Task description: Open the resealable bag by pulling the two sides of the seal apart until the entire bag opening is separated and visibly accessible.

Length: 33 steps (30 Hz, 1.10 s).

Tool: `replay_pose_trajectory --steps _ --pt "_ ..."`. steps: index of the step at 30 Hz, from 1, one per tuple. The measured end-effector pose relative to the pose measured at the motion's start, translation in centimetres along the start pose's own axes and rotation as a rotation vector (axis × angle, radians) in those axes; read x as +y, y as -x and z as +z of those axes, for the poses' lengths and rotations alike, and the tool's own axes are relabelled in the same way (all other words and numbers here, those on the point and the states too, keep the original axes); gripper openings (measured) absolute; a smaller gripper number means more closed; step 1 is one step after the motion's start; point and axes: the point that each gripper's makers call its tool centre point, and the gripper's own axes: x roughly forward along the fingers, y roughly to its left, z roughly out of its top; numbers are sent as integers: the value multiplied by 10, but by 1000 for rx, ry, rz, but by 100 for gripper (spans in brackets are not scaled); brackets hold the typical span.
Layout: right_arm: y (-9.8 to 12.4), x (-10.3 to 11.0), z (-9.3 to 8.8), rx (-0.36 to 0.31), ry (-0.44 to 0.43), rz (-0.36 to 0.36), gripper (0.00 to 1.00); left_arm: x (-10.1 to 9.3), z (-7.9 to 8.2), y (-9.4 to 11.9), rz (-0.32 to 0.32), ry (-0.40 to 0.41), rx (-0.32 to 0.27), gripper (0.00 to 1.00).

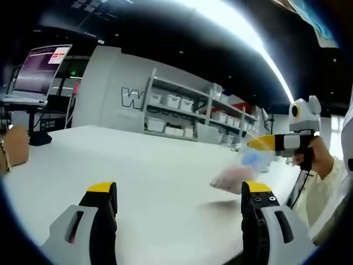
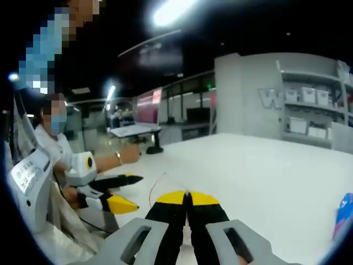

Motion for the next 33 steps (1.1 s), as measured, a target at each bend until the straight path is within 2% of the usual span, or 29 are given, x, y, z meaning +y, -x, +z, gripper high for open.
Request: replay_pose_trajectory --steps 7,17,33 --pt "-1 -3 8 -6 23 0 0 1 -1 0 3 -4 3 91" --pt "-7 -5 22 4 105 4 0 3 3 1 1 -4 -5 91" --pt "-18 -19 41 17 185 -5 0 6 6 2 2 -5 -13 92"
